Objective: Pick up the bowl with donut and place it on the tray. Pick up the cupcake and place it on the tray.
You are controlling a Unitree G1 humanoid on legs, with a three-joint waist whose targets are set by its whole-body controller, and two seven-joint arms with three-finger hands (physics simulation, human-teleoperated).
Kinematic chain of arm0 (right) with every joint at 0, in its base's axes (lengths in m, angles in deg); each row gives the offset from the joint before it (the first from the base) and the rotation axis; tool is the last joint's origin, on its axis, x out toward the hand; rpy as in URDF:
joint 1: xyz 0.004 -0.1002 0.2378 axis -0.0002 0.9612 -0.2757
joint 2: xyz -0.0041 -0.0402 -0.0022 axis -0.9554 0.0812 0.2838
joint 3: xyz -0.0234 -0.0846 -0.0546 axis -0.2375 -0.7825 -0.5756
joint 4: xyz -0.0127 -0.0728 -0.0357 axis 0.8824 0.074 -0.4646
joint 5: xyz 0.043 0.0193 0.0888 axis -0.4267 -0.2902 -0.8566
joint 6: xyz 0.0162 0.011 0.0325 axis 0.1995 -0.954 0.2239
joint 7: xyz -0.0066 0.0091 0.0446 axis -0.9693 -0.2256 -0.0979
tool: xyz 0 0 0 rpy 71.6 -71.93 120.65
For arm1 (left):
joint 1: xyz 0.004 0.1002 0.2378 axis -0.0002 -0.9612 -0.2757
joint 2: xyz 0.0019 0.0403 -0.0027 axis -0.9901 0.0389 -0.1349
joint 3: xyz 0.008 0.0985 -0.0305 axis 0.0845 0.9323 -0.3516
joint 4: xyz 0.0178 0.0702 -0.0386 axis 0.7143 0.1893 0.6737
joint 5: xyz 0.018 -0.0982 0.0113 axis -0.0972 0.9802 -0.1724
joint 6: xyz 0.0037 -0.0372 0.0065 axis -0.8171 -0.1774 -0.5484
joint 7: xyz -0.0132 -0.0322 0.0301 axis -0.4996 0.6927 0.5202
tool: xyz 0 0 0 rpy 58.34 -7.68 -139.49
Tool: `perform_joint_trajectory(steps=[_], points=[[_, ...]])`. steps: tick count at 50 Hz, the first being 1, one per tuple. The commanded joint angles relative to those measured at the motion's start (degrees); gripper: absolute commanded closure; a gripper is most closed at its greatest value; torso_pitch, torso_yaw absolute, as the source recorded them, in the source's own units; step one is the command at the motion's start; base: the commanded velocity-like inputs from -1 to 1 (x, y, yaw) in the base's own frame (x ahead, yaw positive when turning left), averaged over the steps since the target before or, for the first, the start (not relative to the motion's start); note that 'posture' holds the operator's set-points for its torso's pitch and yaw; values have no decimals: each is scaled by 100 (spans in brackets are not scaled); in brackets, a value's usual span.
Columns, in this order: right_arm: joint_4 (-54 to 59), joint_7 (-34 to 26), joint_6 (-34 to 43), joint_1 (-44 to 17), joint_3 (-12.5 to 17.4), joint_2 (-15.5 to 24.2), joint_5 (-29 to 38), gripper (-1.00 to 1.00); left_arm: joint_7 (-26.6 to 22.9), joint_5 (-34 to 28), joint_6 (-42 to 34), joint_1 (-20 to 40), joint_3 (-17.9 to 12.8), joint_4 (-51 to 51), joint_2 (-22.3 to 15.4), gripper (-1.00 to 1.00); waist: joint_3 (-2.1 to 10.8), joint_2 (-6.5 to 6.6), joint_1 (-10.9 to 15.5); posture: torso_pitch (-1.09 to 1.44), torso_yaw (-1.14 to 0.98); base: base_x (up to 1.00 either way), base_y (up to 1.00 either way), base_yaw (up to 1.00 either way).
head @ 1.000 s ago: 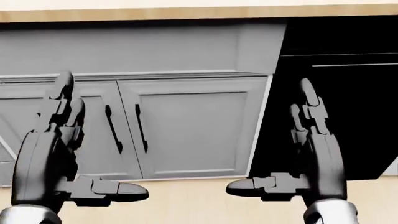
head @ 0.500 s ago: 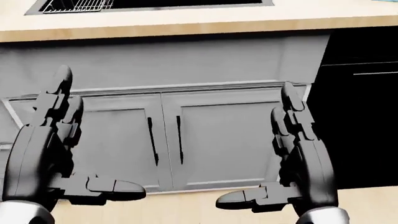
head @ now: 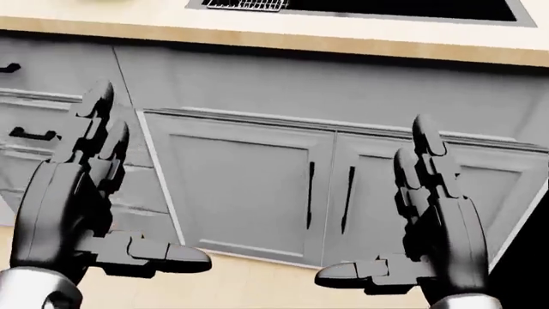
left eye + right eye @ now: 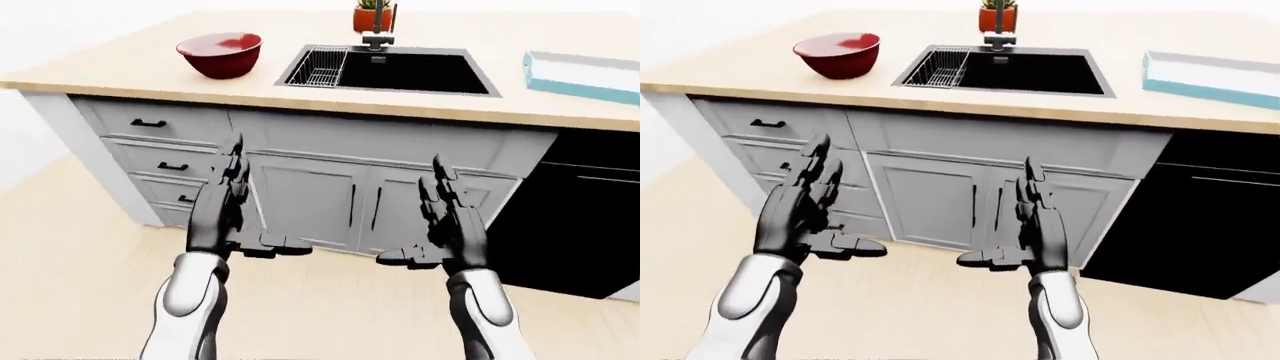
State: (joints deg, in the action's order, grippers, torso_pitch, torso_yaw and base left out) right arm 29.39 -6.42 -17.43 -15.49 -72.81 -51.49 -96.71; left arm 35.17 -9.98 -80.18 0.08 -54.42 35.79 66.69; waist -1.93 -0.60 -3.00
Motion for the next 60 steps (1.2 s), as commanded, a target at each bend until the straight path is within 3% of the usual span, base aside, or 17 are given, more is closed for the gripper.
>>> perform_joint_trajectory(steps=[1, 3, 5, 6, 12, 18, 19, 27, 30, 31, 32, 42, 47, 49, 53, 58, 60], points=[[-459, -25, -40, -132, -111, -23, -83, -100, 63, 18, 75, 145, -112, -271, -55, -100, 19, -28, 23, 0, 0, 20, 63, 0], [-543, -10, 11, -140, -76, -16, -108, -100, 76, 34, 19, 183, -119, -301, -72, -100, 46, 210, 26, 0, 0, 20, 63, 0], [-607, 7, 38, -150, -45, -10, -117, -100, 98, 44, -16, 180, -109, -343, -71, -100, 211, 775, 92, 0, 0, 20, 63, 0], [-588, 25, 11, -160, -18, -14, -124, -100, 102, 48, 68, 115, -87, -305, -53, -100, 68, 488, 153, 0, 0, 20, 62, 0], [-590, 70, -14, -183, 28, -9, -158, -100, 116, 53, 166, 98, -59, -206, -46, -100, -100, 103, 280, 0, 0, 39, 60, 0], [-698, 106, -2, -165, 84, 12, -137, -100, 129, 44, 218, 66, -14, -174, -29, -100, 41, -359, 294, 0, 0, 51, 50, 0], [-677, 101, -35, -160, 99, 12, -144, -100, 132, 41, 200, 49, -3, -204, -22, -100, -54, -135, 179, 0, 0, 58, 38, 0], [-872, 126, 59, -125, 148, 19, -178, -100, 119, 54, 241, 79, -25, -164, -27, -100, -7, 28, 67, 0, 0, 62, 29, 0], [-875, 153, 77, -161, 203, 22, -224, -100, 137, 43, 114, 125, -9, -259, -31, -100, 310, 655, 161, 0, 0, 63, 28, 0], [-1016, 215, 201, -195, 213, 5, -285, -100, 142, 32, 97, 174, -3, -237, -37, -100, -21, 403, 194, 0, 0, 63, 12, 0], [-1028, 228, 210, -203, 202, 6, -290, -100, 142, 29, 93, 194, 2, -230, -37, -100, -131, 479, 197, 0, 0, 62, 7, 0], [-1422, 400, 551, -360, 510, 119, -594, -100, 119, 9, -101, 325, -7, -355, -60, -100, 14, 252, 390, 0, 0, 59, 0, 0], [-1416, 500, 490, -439, 691, 175, -707, -100, 132, 9, -337, 409, -5, -537, -75, -100, 224, -237, 361, 0, 0, 0, 0, 0], [-1510, 537, 544, -460, 761, 211, -765, -100, 136, 7, -403, 449, -4, -591, -79, -100, -52, -276, 264, 0, 0, 0, 0, 0], [-1686, 612, 671, -497, 871, 262, -852, -100, 139, 53, -718, 650, -91, -809, -122, -100, 45, -178, 285, 0, 0, 3, 0, 0], [-1879, 700, 806, -535, 1023, 319, -982, -100, 176, 119, -829, 811, -140, -831, -171, -100, 139, 443, 274, 0, 0, 15, 0, 0], [-2009, 746, 911, -547, 1129, 359, -1071, -100, 194, 141, -862, 848, -153, -846, -183, -100, 169, 411, 339, 0, 0, 16, 0, 0]])
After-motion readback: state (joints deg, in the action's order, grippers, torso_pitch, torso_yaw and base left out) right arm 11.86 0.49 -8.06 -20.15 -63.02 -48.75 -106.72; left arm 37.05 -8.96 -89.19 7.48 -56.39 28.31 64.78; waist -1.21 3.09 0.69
